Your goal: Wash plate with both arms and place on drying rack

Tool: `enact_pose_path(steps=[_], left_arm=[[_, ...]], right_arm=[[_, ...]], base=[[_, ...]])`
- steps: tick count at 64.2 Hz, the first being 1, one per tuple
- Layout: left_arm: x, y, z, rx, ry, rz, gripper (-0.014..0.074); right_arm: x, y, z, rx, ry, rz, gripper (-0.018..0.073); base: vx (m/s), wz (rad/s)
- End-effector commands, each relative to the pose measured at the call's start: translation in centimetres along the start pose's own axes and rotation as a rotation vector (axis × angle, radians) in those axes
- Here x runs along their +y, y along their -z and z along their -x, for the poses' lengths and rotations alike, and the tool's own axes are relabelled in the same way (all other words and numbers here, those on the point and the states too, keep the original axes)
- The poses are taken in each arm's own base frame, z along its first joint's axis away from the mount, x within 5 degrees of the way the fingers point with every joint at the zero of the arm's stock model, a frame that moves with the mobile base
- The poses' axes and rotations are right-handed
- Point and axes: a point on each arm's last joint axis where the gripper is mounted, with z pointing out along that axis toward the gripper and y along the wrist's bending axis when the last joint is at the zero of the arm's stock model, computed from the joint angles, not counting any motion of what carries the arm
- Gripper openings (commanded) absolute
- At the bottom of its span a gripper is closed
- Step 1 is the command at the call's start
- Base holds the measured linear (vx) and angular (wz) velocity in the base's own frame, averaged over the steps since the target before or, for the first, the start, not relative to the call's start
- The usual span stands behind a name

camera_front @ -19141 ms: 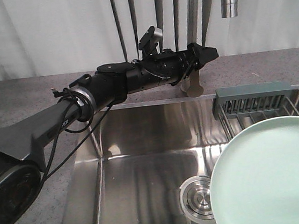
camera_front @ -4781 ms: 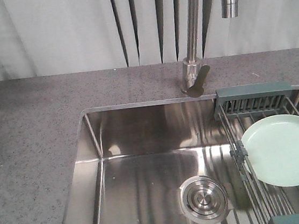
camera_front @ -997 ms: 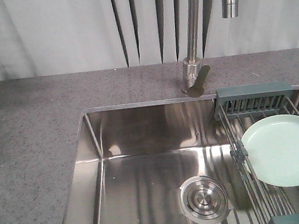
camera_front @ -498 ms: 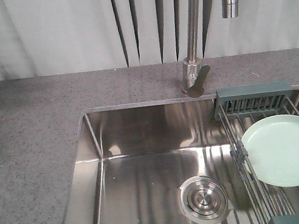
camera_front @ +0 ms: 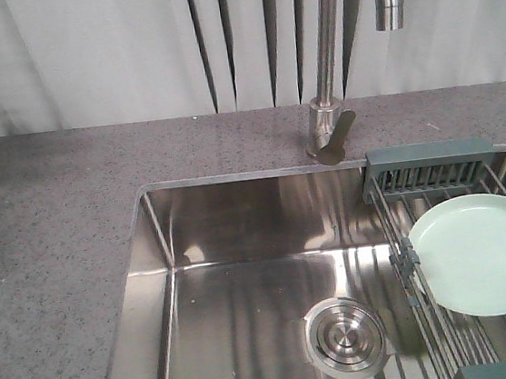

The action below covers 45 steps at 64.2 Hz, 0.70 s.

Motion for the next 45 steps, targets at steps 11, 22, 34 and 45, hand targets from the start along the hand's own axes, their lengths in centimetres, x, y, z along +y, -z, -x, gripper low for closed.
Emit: enact_pose_path(steps=[11, 22, 34, 45], left_arm=[[0.07, 0.01, 0.02, -0.068, 0.009, 0.003, -0.0005], [0.07, 0.01, 0.02, -0.068, 0.009, 0.003, -0.0005], [0.07, 0.01, 0.02, -0.068, 0.009, 0.003, -0.0005], [0.07, 0.01, 0.02, -0.068, 0.009, 0.003, -0.0005]], right_arm=[[0.01, 0.04, 0.23, -0.08, -0.022, 0.001, -0.001], [0.01, 0.04, 0.23, -0.08, -0.03, 0.001, -0.001], [0.01, 0.04, 0.23, -0.08, -0.03, 0.001, -0.001], [0.01, 0.04, 0.23, -0.08, -0.03, 0.001, -0.001]], base=[[0.0, 0.0], [0.0, 0.0], [0.0, 0.0], [0.0, 0.0]])
